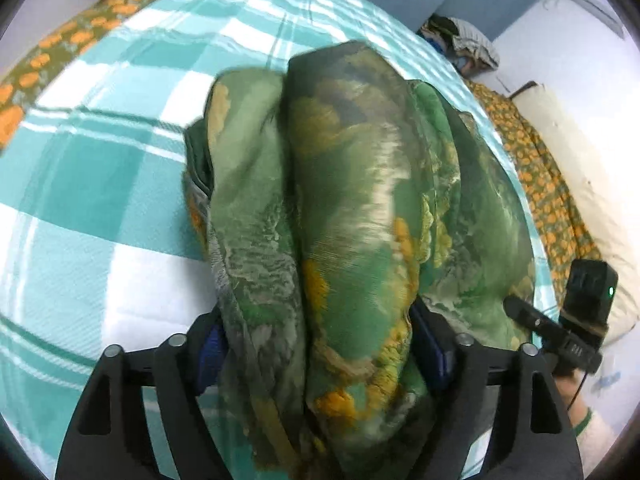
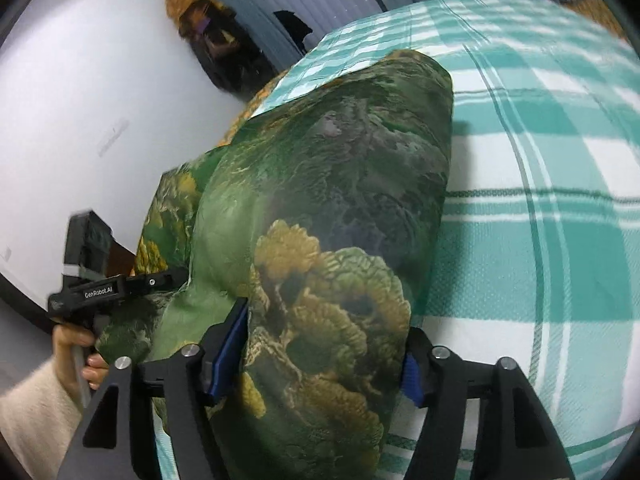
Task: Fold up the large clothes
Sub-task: 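Release the folded jacket onto the bed and open both grippers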
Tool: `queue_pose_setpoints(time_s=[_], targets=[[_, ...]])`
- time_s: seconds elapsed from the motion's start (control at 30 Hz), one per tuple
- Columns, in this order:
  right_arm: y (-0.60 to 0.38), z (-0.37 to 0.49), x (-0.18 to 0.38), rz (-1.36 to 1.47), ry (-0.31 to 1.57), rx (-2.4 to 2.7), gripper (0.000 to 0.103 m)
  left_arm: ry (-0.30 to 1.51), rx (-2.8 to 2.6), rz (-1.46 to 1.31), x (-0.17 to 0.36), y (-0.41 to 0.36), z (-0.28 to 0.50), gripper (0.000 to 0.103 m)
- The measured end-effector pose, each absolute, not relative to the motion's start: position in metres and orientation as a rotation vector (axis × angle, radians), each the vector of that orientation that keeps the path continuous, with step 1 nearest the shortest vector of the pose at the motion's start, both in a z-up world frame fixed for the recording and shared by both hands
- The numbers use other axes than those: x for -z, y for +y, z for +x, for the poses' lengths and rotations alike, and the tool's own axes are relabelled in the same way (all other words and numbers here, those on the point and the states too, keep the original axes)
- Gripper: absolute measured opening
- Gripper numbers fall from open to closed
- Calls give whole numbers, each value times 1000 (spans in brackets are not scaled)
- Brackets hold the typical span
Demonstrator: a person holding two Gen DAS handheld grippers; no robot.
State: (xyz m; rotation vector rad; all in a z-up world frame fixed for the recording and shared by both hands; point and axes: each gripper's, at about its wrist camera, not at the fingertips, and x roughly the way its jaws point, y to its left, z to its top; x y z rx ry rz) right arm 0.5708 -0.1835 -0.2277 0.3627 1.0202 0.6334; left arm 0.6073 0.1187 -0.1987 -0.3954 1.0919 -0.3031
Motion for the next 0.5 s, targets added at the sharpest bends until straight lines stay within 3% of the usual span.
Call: queue_pose_setpoints(time_s=[0.1,0.23,0.33,0.5], targets=[[-192,561,217,355,1040,-586,80,993,252,-294,169,118,576,84],[-204,531,182,249,953,-529,80,806,182,-151,125,112,521,101],[-203,500,152,116,907,-444,80,679,118,-100,97,102,475,102],[-200,427,100,-97,799,-252,80,640,54,-60,81,78,424,103]])
